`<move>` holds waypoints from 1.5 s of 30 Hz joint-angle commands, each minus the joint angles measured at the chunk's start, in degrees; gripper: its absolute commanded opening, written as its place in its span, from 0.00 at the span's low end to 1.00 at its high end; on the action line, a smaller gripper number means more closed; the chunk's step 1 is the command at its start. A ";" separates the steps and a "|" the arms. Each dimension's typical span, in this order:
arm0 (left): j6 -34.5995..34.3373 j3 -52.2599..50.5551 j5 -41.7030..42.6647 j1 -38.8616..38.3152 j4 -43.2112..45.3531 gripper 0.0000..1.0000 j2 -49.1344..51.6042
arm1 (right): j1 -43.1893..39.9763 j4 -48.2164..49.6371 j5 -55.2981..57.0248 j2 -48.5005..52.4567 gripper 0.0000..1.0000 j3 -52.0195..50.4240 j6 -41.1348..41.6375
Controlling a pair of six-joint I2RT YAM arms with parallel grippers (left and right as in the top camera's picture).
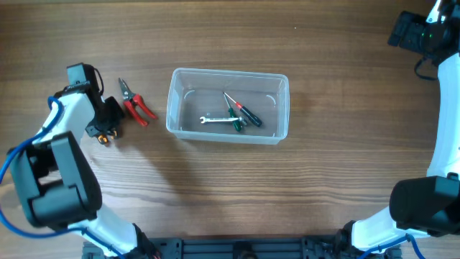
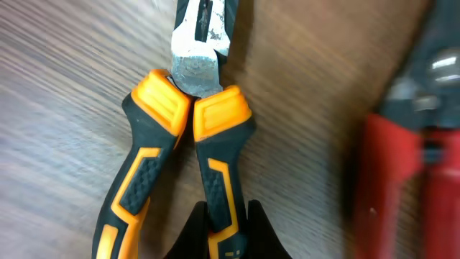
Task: Pack container
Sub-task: 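Lift the pliers, carry right and lower them into the container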
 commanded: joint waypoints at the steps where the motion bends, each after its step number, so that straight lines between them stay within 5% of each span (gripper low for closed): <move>1: 0.15 4.94 -0.57 0.26 0.31 0.04 -9.53 | 0.13 0.04 -0.04 0.26 1.00 0.26 1.07; 9: 3.63 7.13 7.17 -0.35 1.53 0.04 -23.41 | 0.13 0.04 -0.07 0.26 1.00 0.26 1.07; 15: 23.54 7.13 26.84 -9.14 1.57 0.04 -25.83 | 0.13 0.04 -0.07 0.26 1.00 0.26 1.05; 27: 53.48 7.13 27.65 -33.83 3.28 0.04 -24.33 | 0.13 0.04 -0.07 0.26 1.00 0.26 1.05; 45: 58.66 7.13 27.39 -37.79 1.05 0.04 1.55 | 0.13 0.04 -0.04 0.26 1.00 0.26 1.07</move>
